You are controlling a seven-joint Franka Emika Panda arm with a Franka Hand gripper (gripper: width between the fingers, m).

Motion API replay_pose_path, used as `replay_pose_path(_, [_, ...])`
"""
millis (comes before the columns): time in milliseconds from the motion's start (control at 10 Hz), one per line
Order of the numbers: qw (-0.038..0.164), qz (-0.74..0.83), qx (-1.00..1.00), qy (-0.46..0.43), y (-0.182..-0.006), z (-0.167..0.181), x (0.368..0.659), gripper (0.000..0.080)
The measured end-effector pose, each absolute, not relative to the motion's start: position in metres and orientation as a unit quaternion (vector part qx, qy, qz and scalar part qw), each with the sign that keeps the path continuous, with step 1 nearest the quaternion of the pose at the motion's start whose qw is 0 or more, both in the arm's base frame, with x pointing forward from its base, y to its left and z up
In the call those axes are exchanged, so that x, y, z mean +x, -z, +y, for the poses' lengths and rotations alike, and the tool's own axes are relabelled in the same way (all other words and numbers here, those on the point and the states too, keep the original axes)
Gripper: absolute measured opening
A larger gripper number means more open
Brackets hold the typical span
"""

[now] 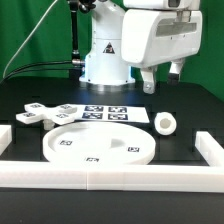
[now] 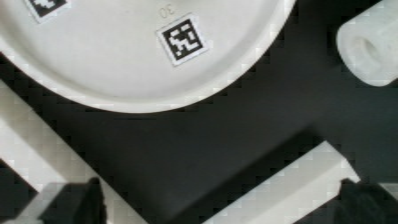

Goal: Assemble round table

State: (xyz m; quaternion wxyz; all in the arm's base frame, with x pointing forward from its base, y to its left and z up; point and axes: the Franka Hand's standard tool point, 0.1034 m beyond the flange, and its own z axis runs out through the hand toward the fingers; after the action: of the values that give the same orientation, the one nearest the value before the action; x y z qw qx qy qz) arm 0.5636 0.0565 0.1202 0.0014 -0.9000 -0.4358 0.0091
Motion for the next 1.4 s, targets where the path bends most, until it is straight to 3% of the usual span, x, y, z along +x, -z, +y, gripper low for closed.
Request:
replay_pose_path(600, [0.001, -0.443, -0.897, -0.008, -0.118, 0.052, 0.563, 0.0649])
replay_pose_path(1000, [0.001, -0.512, -0.859, 0.007, -0.068, -0.018, 0.546, 0.0649])
replay_pose_path(1400, [0.006, -0.516, -0.856, 0.001, -0.064, -0.027, 0.552, 0.0649])
